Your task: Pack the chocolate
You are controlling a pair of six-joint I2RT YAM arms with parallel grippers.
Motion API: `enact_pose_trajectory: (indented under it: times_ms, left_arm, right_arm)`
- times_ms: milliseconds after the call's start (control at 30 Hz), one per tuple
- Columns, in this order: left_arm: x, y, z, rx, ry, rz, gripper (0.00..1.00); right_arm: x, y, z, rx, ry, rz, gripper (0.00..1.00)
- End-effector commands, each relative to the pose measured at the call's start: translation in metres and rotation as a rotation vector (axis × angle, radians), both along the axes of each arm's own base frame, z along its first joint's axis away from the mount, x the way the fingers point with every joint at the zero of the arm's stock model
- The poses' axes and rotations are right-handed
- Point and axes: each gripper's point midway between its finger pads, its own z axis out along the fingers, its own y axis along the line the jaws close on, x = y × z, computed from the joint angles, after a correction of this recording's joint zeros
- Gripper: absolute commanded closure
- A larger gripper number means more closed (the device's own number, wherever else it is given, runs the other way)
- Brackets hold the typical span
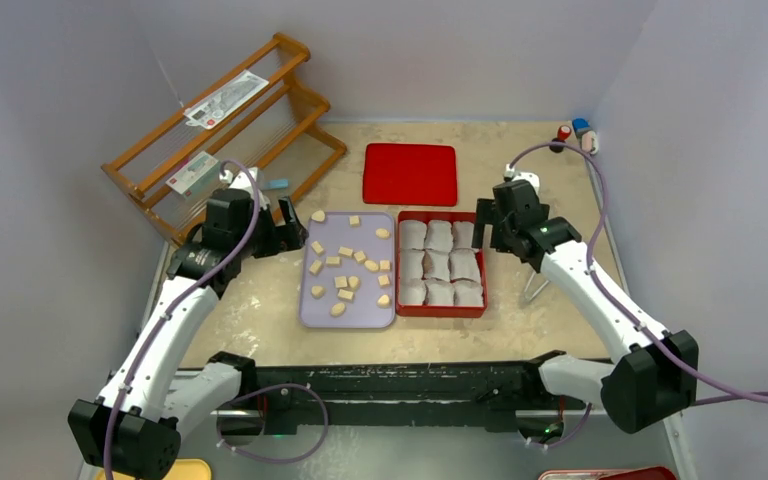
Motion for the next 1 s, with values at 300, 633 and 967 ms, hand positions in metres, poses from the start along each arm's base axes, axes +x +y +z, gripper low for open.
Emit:
enact_pose_trajectory:
  times_ms: [300,633,967]
  left_arm:
    - [0.001,-0.005,0.0,-0.039,-0.025,0.004,0.06]
    - [0.003,-0.006,0.003,-0.04,-0.044,-0.007,0.06]
    - [0.007,-0.005,0.007,-0.026,-0.057,-0.01,0.06]
  right_arm:
    - [-0.008,0.026,-0.05,0.043,0.145,0.131,0.12]
    - [0.007,0.037,-0.063,0.07,0.184,0.116,0.4]
    - [0.018,0.041,-0.071,0.062,0.209,0.113,0.67]
